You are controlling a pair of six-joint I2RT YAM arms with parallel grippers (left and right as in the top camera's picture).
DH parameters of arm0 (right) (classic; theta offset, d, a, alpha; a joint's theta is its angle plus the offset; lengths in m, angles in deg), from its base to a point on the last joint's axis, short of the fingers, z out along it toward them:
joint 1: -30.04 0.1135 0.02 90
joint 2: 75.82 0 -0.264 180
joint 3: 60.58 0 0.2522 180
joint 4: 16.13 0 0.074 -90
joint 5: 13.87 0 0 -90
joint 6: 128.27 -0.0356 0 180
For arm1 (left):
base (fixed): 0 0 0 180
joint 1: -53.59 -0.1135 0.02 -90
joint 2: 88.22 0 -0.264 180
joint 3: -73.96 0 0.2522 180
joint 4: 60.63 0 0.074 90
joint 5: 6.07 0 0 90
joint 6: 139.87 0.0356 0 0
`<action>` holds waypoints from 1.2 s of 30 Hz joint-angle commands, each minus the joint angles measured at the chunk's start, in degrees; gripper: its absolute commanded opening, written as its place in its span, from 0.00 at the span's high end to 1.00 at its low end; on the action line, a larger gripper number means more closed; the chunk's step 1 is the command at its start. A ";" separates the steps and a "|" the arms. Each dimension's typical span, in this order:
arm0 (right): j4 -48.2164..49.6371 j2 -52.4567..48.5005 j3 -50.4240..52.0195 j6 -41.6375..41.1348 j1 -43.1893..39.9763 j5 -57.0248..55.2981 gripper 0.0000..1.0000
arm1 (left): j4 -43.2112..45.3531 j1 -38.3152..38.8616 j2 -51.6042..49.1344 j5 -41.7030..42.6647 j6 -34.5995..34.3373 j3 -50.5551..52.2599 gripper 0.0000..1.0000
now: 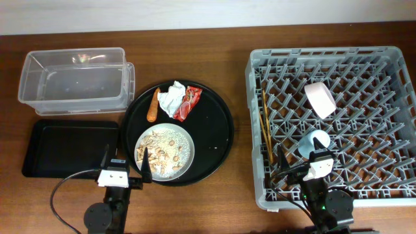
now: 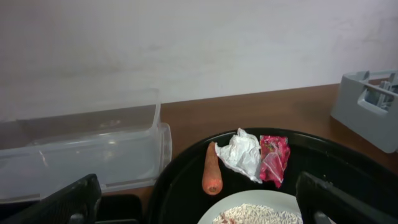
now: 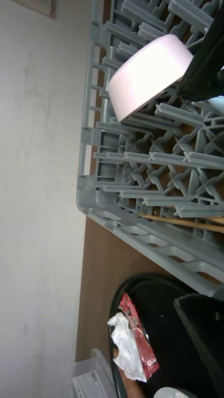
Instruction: Sort waste into correct bins and load items into the dishwasher rack
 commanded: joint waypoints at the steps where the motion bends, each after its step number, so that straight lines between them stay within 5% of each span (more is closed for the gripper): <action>1: -0.31 0.44 0.26 0.35 -0.33 0.31 0.02 | -0.04 -0.24 0.57 -0.42 0.90 0.15 0.01; 20: -0.31 0.44 0.26 0.35 -0.33 0.31 0.02 | -0.66 -0.24 0.55 7.37 0.87 0.11 0.01; 25: -0.31 0.44 0.26 0.35 -0.33 0.31 0.02 | -1.88 -0.24 -1.75 10.91 -5.31 -8.22 0.01; 31: -0.31 0.44 0.26 0.35 -0.33 0.31 0.02 | -29.38 -0.13 -42.36 8.68 -6.05 -44.85 0.01; 33: -0.31 0.44 0.26 0.35 -0.33 0.31 0.02 | -29.62 -0.13 -55.63 14.49 -6.71 -51.65 0.01; 36: -0.31 0.44 0.26 0.35 -0.33 0.31 0.02 | -16.74 0.13 -71.91 26.25 -7.34 -52.72 0.01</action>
